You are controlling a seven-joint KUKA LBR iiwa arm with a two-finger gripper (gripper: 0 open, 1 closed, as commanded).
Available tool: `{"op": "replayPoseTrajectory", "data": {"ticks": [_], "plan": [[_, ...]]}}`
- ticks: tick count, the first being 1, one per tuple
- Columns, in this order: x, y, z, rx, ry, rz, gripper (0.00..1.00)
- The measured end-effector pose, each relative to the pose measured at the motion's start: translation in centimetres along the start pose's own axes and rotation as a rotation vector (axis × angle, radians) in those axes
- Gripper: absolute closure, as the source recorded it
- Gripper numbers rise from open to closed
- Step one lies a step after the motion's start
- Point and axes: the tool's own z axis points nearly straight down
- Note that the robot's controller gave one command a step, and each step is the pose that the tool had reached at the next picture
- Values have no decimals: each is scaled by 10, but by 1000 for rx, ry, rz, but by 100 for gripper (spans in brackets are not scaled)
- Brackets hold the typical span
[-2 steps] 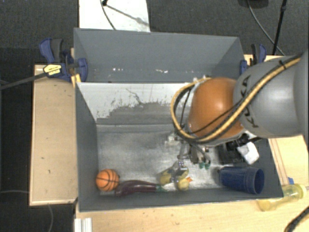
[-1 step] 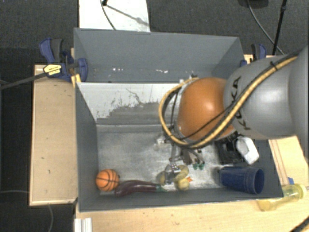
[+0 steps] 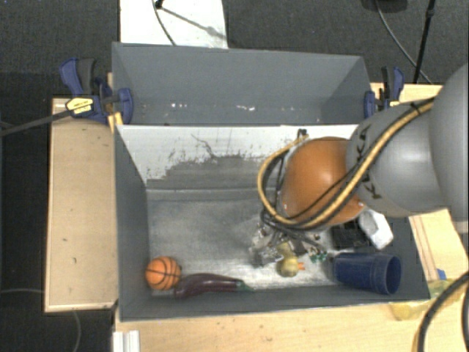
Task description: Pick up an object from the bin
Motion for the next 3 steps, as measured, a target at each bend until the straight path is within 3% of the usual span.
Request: {"op": "replayPoseTrajectory", "data": {"ticks": [1, 2, 3], "plan": [[0, 0, 0, 0, 0, 2, 100], [3, 3, -29, -2, 15, -85, 100], [-4, 5, -68, -1, 10, 3, 100]]}}
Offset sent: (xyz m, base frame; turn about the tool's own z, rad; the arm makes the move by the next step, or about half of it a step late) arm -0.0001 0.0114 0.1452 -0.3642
